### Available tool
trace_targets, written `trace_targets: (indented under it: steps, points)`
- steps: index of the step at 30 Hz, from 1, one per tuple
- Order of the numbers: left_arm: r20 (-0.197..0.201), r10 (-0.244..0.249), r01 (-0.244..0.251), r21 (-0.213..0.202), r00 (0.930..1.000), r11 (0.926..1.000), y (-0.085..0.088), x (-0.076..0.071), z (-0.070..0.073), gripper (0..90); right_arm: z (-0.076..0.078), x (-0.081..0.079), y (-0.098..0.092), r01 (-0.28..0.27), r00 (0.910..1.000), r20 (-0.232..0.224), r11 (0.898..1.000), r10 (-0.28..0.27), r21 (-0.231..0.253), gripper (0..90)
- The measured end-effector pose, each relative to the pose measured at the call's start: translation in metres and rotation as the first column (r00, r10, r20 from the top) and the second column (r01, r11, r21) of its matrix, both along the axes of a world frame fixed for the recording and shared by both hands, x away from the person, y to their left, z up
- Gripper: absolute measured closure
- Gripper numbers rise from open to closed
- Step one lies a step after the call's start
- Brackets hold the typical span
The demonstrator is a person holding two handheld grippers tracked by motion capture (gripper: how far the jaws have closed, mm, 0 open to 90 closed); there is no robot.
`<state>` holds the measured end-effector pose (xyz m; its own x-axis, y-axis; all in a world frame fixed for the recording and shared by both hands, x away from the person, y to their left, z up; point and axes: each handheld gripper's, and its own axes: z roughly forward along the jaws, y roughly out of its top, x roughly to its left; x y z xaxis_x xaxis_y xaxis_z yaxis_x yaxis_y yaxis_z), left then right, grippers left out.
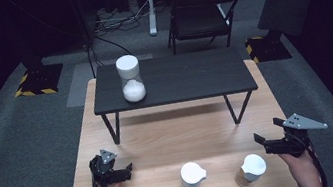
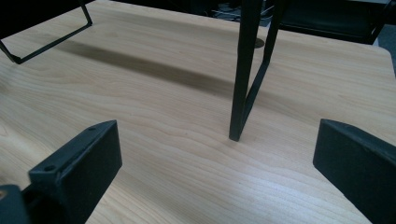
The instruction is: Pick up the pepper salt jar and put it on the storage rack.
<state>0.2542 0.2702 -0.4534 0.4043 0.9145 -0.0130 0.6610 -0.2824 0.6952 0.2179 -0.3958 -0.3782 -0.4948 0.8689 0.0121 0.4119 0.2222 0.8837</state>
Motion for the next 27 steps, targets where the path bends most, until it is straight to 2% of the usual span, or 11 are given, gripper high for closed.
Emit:
trace_targets:
  steps: [17, 27]
  points:
    - [-0.003, 0.000, 0.000, -0.002, 1.0000, 1.0000, 0.000, 0.000, 0.000, 0.3, 0.015, -0.015, 0.014, -0.073, 0.9966, 0.039, 0.997, 0.072, 0.032, 0.0]
    - [-0.003, 0.000, 0.000, -0.001, 1.0000, 1.0000, 0.000, 0.000, 0.000, 0.3, 0.022, -0.021, 0.022, -0.118, 0.9925, 0.039, 0.992, 0.116, 0.051, 0.0]
